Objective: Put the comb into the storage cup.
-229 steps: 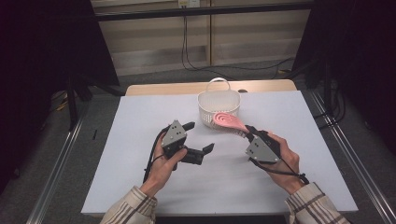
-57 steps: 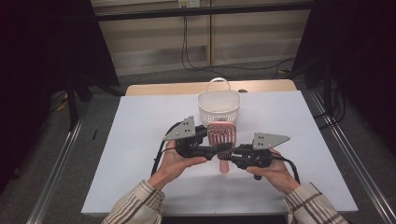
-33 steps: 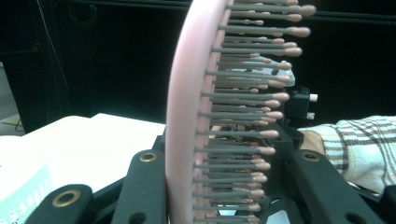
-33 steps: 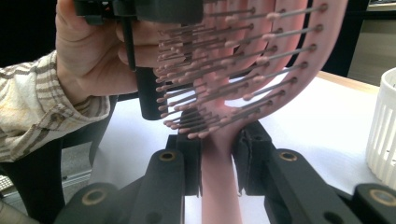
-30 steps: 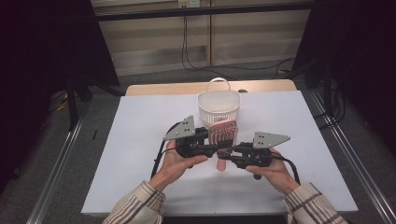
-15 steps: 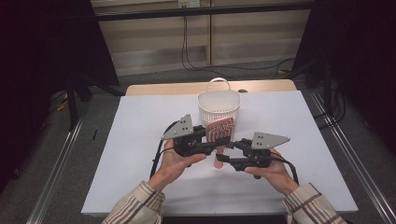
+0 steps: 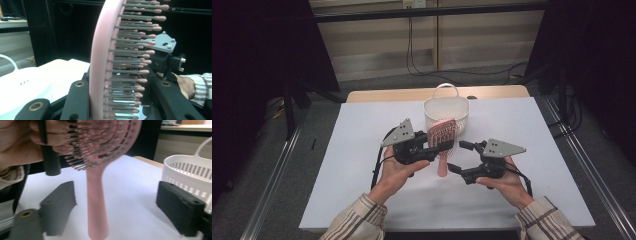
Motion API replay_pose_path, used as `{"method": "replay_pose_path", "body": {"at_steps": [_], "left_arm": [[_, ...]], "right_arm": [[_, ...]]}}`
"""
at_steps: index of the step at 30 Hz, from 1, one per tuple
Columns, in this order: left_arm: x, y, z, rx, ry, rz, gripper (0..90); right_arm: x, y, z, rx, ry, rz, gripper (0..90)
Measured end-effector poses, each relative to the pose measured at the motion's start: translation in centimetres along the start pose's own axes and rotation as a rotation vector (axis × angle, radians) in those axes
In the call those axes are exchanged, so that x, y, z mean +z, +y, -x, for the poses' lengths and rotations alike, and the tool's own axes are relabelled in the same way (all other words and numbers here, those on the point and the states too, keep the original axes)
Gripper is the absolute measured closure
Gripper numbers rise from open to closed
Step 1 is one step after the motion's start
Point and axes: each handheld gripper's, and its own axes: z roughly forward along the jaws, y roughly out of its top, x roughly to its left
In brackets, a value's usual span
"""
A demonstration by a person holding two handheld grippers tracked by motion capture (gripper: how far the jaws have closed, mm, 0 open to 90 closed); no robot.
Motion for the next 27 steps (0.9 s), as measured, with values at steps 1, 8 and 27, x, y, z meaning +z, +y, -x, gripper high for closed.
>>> {"method": "replay_pose_path", "body": {"at_steps": [1,8,27], "left_arm": [[-0.1,0.0,0.0,0.003,0.004,-0.002,62.8],[-0.7,0.1,-0.5,-0.003,0.052,-0.002,62.8],[-2.5,1.1,-1.2,0.006,0.113,0.036,62.8]], "right_arm": [[0.0,0.0,0.1,0.002,-0.015,-0.002,12.3],[-0.7,0.0,0.7,0.0,-0.124,0.006,4.0],[-4.9,-0.9,0.4,-0.032,-0.292,0.07,0.9]]}}
